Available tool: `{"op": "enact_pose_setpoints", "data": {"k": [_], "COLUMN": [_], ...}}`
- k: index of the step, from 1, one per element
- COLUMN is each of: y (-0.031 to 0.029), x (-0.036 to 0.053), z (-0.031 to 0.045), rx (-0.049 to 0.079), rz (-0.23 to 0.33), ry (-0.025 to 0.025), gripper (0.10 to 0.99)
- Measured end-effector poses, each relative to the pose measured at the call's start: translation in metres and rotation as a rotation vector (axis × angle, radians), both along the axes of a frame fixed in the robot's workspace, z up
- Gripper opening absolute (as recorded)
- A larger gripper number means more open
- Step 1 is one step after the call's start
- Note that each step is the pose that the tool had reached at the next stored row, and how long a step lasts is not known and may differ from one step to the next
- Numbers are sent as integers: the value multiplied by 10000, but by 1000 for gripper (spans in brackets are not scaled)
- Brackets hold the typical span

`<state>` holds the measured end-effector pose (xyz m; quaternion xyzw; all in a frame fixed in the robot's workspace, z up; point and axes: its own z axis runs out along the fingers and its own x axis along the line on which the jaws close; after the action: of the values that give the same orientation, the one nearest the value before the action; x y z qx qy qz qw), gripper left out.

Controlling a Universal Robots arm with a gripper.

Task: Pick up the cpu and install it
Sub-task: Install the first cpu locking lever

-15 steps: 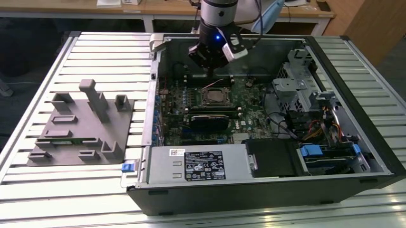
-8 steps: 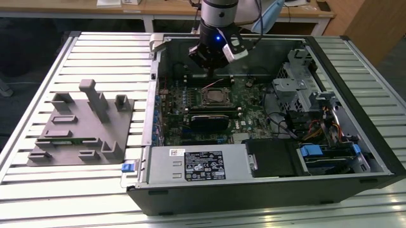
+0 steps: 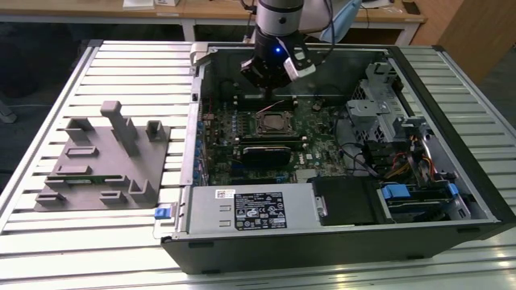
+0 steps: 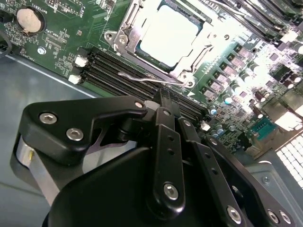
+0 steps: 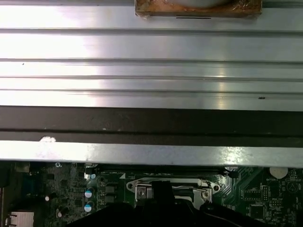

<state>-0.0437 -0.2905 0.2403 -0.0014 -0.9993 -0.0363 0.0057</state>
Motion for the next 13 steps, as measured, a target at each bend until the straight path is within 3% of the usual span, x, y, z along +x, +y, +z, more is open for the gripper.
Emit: {"op": "enact_pose_setpoints", "data": {"k": [13], "y": [8], "x": [67], "z": [-92], "rx": [-1], "rz": [0], "ry": [0], "gripper": [118]}}
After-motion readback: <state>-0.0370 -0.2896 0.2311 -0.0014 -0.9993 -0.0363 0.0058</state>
